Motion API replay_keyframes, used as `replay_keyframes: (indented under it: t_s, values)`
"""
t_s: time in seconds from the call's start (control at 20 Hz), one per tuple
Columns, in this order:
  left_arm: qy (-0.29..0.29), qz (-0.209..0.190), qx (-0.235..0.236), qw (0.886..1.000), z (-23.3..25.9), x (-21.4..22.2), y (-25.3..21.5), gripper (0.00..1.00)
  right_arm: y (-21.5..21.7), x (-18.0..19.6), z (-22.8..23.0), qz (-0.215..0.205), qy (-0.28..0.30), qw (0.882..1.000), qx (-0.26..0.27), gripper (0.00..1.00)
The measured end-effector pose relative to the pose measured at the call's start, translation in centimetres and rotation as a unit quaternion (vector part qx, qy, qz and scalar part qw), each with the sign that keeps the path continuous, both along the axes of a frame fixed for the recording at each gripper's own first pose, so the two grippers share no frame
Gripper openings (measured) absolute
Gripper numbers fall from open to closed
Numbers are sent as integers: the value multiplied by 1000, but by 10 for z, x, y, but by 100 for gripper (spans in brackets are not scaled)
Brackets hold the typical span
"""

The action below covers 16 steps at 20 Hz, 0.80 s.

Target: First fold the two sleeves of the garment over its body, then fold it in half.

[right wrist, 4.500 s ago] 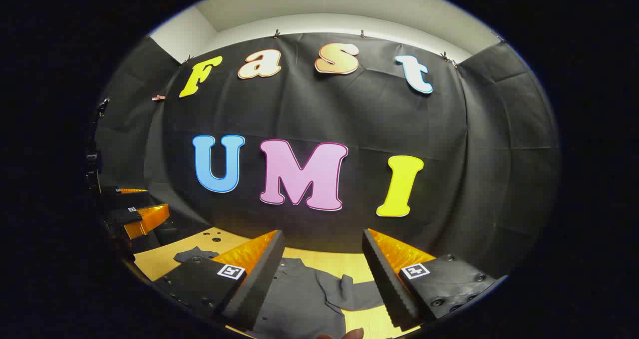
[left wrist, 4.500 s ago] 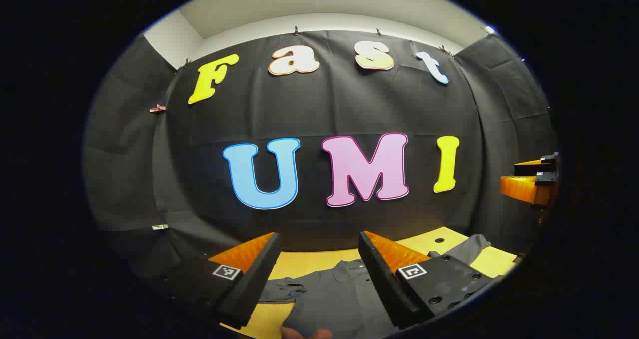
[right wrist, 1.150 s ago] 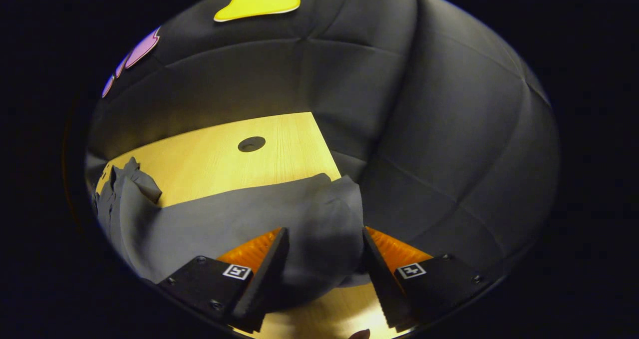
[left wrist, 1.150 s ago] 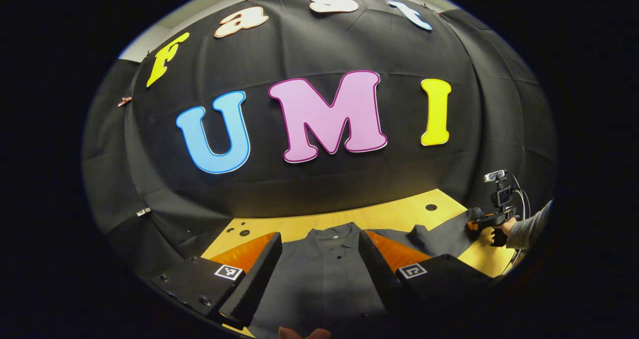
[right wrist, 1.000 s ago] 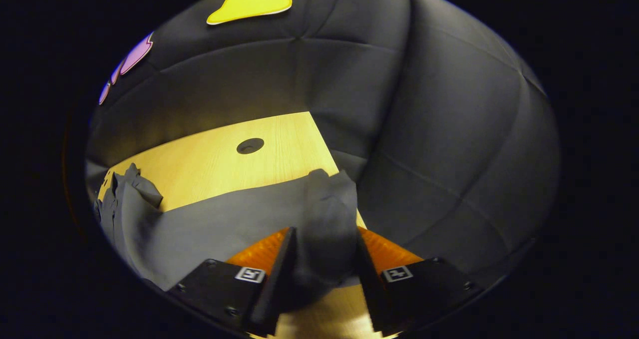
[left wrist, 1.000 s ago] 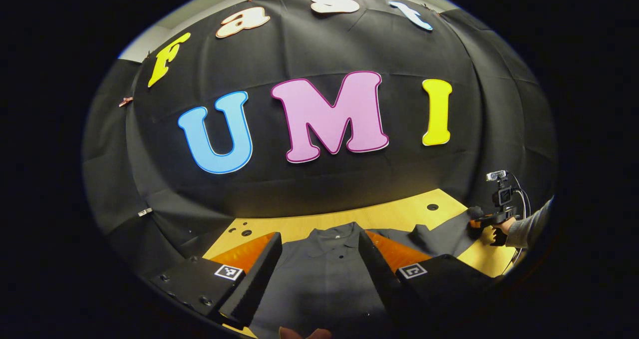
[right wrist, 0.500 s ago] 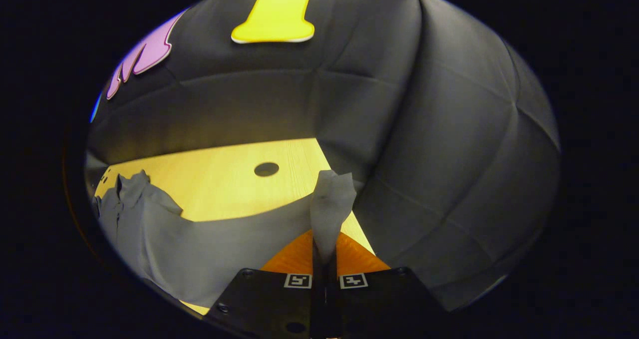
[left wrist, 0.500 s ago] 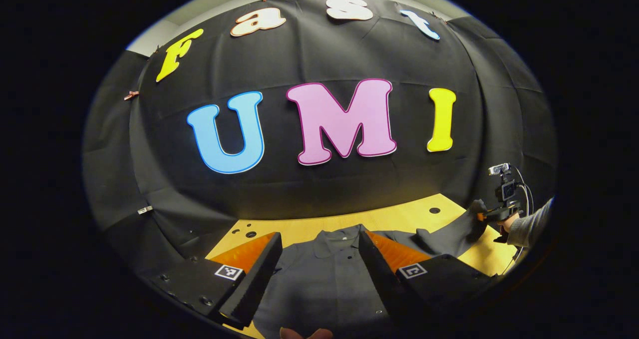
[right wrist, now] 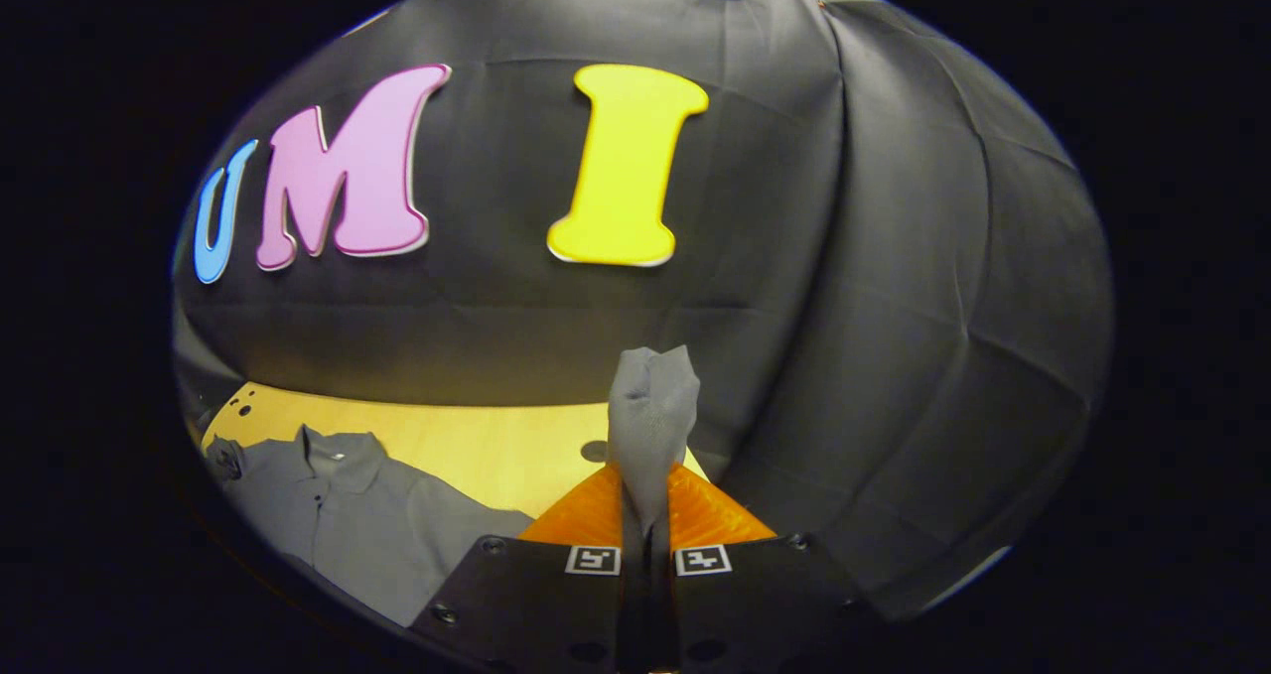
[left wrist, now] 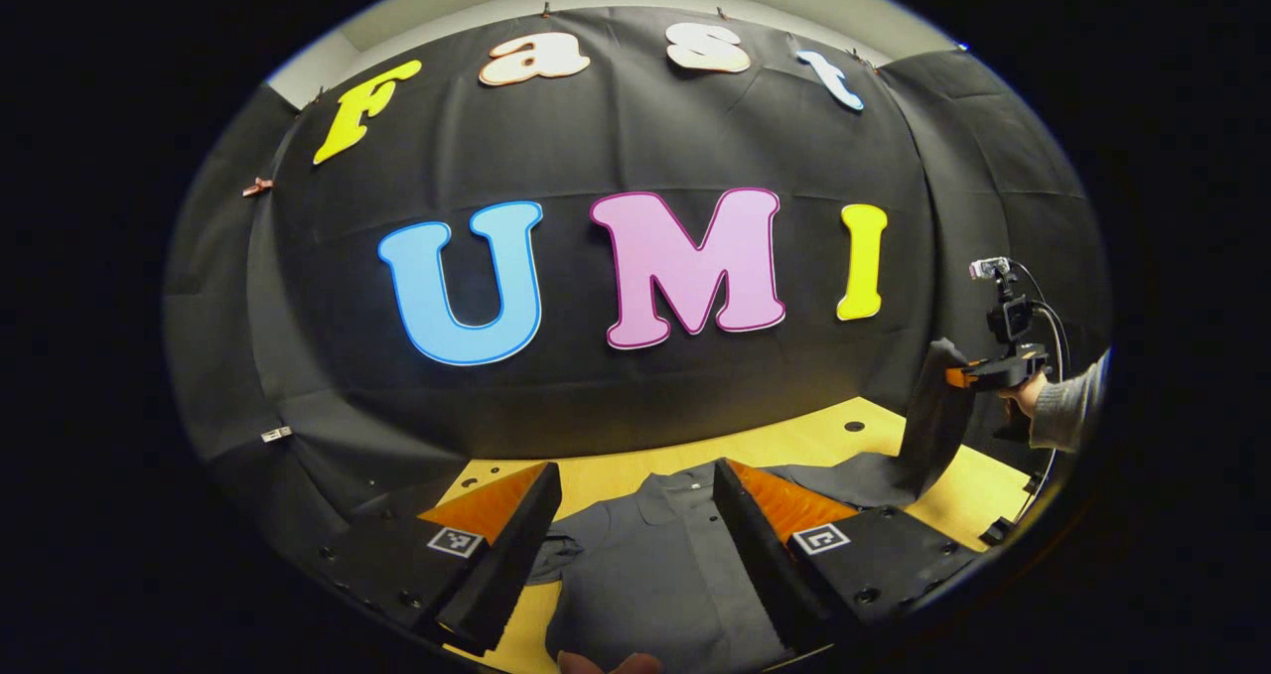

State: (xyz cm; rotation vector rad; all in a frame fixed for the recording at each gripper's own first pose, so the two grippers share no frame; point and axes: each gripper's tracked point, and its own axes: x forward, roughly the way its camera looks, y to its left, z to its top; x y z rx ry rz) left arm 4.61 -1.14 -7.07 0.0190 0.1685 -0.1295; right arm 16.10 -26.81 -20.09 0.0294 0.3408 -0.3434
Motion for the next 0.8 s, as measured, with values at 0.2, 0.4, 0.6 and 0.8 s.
replay_keyframes:
  t_s: [0.2, 0.4, 0.6, 0.8]
  values:
    - [6, 8, -23, 1000, -11, -2, 39, 97, 15, -16, 35, 14, -29, 999, 11, 5]
    - [7, 22, -23, 999, -22, -4, 83, 97, 86, -9, 60, 37, -44, 998, 7, 5]
    - [-2, 27, -5, 1000, -27, -5, 120, 97, 156, 5, 67, 73, -55, 996, 13, 6]
    - [0, 23, -4, 1000, -37, -7, 143, 97, 223, 15, 60, 98, -59, 993, 24, 5]
